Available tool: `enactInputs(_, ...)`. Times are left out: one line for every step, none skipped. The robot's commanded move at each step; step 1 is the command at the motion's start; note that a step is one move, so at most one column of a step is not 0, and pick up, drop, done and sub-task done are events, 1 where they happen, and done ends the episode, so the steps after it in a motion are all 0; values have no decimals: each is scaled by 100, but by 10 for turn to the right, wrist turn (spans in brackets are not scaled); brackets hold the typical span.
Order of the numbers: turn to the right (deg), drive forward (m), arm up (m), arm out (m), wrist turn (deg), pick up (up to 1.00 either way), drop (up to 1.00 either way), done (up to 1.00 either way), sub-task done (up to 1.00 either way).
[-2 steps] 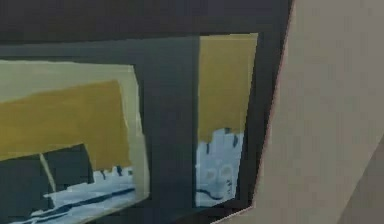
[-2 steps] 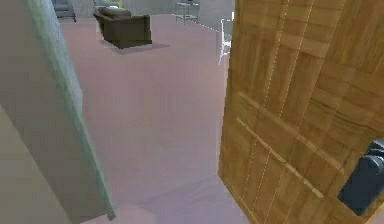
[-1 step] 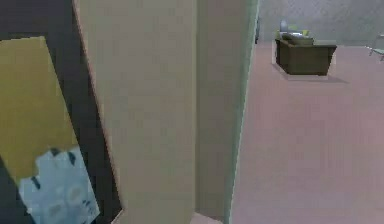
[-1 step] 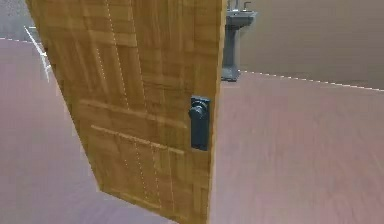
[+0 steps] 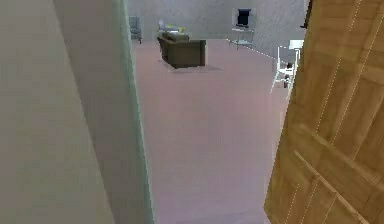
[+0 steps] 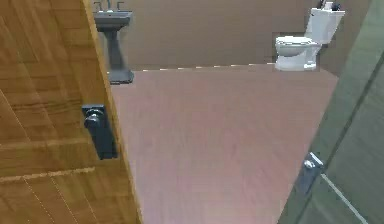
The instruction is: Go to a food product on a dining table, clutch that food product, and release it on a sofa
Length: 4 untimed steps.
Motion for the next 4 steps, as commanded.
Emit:
enactInputs(0,90,0,0,0,0,0,0,0)
enactInputs(-60,0,0,0,0,0,0,0,0)
enactInputs(0,30,0,0,0,0,0,0,0)
enactInputs(-60,0,0,0,0,0,0,0,0)
